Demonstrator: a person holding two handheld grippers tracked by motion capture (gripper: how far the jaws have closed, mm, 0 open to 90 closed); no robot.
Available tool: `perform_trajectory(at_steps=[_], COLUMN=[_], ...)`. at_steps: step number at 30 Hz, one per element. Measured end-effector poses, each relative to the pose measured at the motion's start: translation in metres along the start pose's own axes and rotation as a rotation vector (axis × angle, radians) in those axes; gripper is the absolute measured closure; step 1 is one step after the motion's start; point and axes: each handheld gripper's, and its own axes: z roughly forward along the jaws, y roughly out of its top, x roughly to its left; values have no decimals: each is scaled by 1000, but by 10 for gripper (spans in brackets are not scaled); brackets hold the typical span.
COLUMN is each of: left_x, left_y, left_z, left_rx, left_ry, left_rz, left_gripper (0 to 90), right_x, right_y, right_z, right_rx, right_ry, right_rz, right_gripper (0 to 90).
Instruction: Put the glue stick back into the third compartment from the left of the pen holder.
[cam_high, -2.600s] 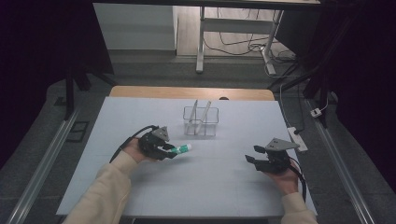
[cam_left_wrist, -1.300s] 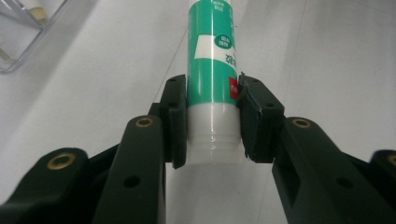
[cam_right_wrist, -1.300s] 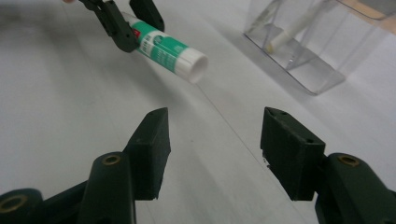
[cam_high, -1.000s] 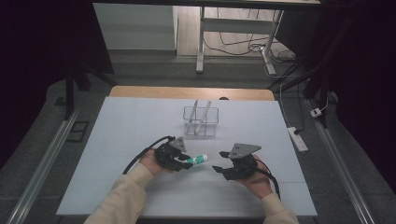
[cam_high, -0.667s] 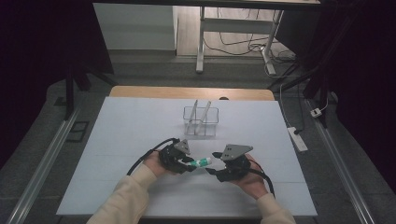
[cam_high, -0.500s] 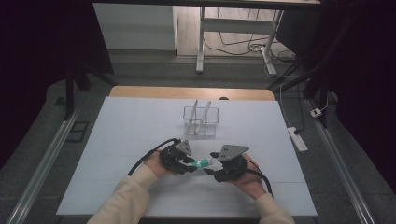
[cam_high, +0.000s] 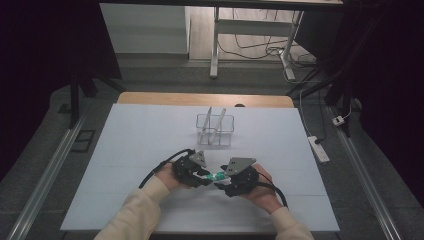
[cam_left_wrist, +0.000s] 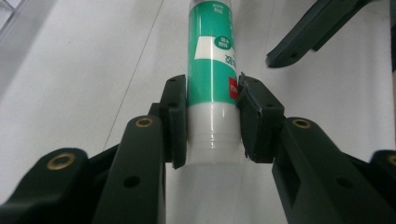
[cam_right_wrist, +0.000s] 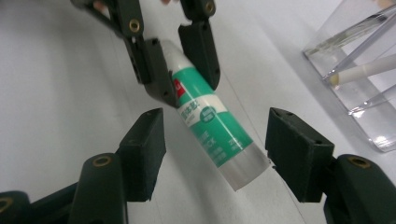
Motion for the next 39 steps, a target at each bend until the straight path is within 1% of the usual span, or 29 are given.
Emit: perform_trajectory(at_steps=[3, 6, 7, 9, 10, 11, 12, 15, 17, 19, 20, 22, 23, 25, 28, 30, 32, 34, 39], left_x=[0, -1, -1, -1, 0, 0, 0, -1, -1, 0, 0, -1, -2, -2, -2, -1, 0, 2, 5], left_y=[1, 1, 1, 1, 1, 1, 1, 1, 1, 0, 0, 0, 0, -1, -1, -2, -2, -4, -9], left_z=[0, -1, -1, -3, -5, -6, -7, -8, -9, -10, -10, -11, -12, -12, -14, -16, -18, -21, -28], left_rx=[-2, -7, -11, -24, -34, -42, -45, -62, -76, -105, -121, -130, -131, -145, -172, -194, -220, -243, -278], left_ry=[-15, -39, -49, -64, -74, -76, -76, -78, -77, -81, -78, -62, -52, -40, -5, 19, 40, 48, 63], left_rz=[6, 12, 15, 14, 12, 8, 8, 13, 16, -2, -13, -14, -12, -18, -40, -63, -102, -128, -157], left_gripper=[652, 652, 652, 651, 651, 651, 651, 649, 645, 640, 635, 617, 613, 595, 506, 439, 394, 365, 311], right_x=[2, 6, 6, 10, 11, 11, 12, 12, 12, 12, 12, 14, 14, 13, 11, 9, 8, 7, 3], right_y=[-1, -1, -1, -1, -1, -1, -1, -2, -3, -4, -4, -4, -4, -5, -7, -8, -8, -8, -10], right_z=[3, 6, 7, 9, 9, 9, 10, 10, 9, 9, 10, 11, 10, 11, 9, 7, 6, 4, 1], right_rx=[39, 71, 73, 96, 103, 108, 105, 92, 96, 94, 88, 79, 92, 81, 74, 56, 42, 37, 7], right_ry=[-4, -14, -14, -34, -36, -38, -37, -25, -13, 0, 6, 15, 13, 17, 20, 21, 15, 4, -16], right_rz=[-30, -80, -86, -118, -130, -152, -150, -166, -167, -173, -186, -187, -199, -189, -167, -156, -146, -134, -81], right_gripper=[390, 442, 463, 496, 516, 545, 556, 584, 597, 615, 626, 645, 647, 649, 649, 649, 649, 649, 649])
